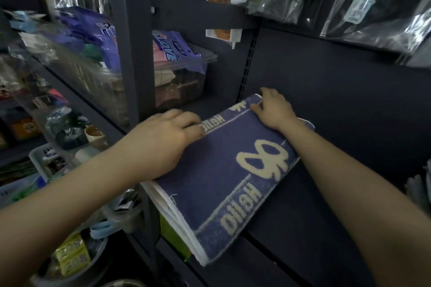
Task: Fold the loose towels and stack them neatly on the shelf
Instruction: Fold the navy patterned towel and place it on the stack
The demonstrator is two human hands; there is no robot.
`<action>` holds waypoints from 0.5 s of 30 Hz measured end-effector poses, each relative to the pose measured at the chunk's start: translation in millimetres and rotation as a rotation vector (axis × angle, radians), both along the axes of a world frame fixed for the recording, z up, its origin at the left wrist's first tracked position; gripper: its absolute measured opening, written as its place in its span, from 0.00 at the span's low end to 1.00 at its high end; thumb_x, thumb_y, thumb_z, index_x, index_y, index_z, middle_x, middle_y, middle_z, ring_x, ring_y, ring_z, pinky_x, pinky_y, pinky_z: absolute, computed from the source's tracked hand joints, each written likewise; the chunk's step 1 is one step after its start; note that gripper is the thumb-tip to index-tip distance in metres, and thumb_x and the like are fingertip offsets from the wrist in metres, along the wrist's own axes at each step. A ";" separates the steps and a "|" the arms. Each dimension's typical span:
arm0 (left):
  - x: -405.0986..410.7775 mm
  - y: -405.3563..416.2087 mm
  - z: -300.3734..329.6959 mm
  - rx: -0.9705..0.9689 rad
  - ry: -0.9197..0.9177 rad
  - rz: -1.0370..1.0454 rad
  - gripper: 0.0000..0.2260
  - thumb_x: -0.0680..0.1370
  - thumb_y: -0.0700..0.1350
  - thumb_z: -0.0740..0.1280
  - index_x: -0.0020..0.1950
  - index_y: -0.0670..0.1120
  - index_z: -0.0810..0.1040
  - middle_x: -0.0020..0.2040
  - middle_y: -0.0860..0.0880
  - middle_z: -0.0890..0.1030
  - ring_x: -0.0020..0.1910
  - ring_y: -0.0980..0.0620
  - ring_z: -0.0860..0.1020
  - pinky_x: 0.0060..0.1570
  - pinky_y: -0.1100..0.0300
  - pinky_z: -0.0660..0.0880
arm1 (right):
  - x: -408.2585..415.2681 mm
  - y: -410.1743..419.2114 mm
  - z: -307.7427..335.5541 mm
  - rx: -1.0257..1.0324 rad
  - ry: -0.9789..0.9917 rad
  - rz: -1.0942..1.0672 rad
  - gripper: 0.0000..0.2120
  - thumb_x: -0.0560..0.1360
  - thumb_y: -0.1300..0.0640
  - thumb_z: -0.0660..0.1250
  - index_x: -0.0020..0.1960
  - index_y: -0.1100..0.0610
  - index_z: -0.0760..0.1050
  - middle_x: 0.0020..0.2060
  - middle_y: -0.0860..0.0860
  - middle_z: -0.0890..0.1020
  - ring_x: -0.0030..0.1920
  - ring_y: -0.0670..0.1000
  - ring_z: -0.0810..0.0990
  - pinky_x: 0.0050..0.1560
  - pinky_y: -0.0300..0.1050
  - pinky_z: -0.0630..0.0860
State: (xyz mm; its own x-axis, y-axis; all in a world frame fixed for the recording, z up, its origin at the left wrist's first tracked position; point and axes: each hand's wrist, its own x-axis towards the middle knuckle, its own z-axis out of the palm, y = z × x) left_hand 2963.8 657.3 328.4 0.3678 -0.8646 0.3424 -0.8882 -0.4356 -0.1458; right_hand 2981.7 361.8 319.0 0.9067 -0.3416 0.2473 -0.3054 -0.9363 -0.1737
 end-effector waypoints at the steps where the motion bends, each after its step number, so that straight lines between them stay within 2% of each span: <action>1: -4.8 -0.8 4.4 -0.043 0.047 -0.115 0.16 0.74 0.41 0.56 0.58 0.45 0.77 0.63 0.46 0.74 0.59 0.44 0.74 0.57 0.51 0.73 | -6.4 9.5 3.1 -0.028 -0.036 0.076 0.28 0.78 0.46 0.57 0.72 0.60 0.59 0.71 0.59 0.63 0.69 0.60 0.63 0.66 0.52 0.62; 2: -10.6 -1.7 7.2 -0.055 0.144 -0.193 0.17 0.73 0.44 0.55 0.56 0.46 0.78 0.63 0.48 0.75 0.60 0.46 0.74 0.59 0.53 0.72 | -13.5 19.7 4.9 -0.023 -0.038 0.172 0.28 0.78 0.45 0.57 0.73 0.58 0.59 0.72 0.57 0.62 0.71 0.58 0.61 0.69 0.50 0.60; 4: -19.9 -5.4 1.6 0.004 0.326 -0.209 0.23 0.77 0.59 0.49 0.64 0.50 0.72 0.69 0.52 0.68 0.65 0.53 0.69 0.64 0.59 0.65 | -28.0 38.9 0.9 0.008 0.064 0.365 0.28 0.77 0.42 0.56 0.74 0.53 0.58 0.74 0.54 0.58 0.74 0.54 0.56 0.72 0.48 0.55; 6: -20.9 -6.9 -12.8 0.167 0.309 -0.089 0.38 0.72 0.73 0.43 0.75 0.52 0.54 0.76 0.52 0.54 0.72 0.55 0.57 0.69 0.64 0.51 | -41.8 50.3 -9.3 0.021 0.230 0.445 0.30 0.77 0.39 0.53 0.75 0.48 0.52 0.76 0.50 0.53 0.75 0.50 0.51 0.74 0.46 0.50; 7: -19.3 -4.8 -20.9 0.246 0.284 -0.030 0.43 0.67 0.75 0.42 0.76 0.53 0.44 0.77 0.52 0.46 0.74 0.55 0.50 0.69 0.65 0.44 | -46.7 50.3 -13.6 0.018 0.282 0.434 0.30 0.77 0.38 0.52 0.75 0.46 0.50 0.76 0.49 0.51 0.75 0.49 0.50 0.73 0.44 0.48; 9: -14.5 5.2 -34.6 0.288 0.248 0.010 0.45 0.64 0.78 0.40 0.72 0.55 0.31 0.76 0.51 0.36 0.75 0.55 0.41 0.68 0.64 0.35 | -51.4 43.7 -17.6 0.028 0.294 0.366 0.30 0.76 0.36 0.49 0.75 0.45 0.48 0.76 0.46 0.50 0.75 0.48 0.49 0.72 0.43 0.47; 12: -7.2 25.1 -47.9 0.235 0.210 -0.006 0.45 0.59 0.80 0.37 0.66 0.58 0.25 0.74 0.51 0.31 0.73 0.55 0.34 0.67 0.65 0.30 | -52.2 29.5 -19.0 0.028 0.286 0.268 0.30 0.76 0.35 0.47 0.75 0.44 0.49 0.76 0.45 0.51 0.75 0.47 0.50 0.72 0.45 0.48; 15: -5.8 36.0 -56.1 0.168 0.283 -0.011 0.46 0.57 0.81 0.36 0.65 0.58 0.24 0.70 0.54 0.27 0.68 0.60 0.26 0.63 0.70 0.26 | -55.9 13.3 -20.9 0.028 0.267 0.144 0.28 0.77 0.36 0.47 0.75 0.45 0.52 0.76 0.47 0.54 0.75 0.49 0.52 0.73 0.46 0.50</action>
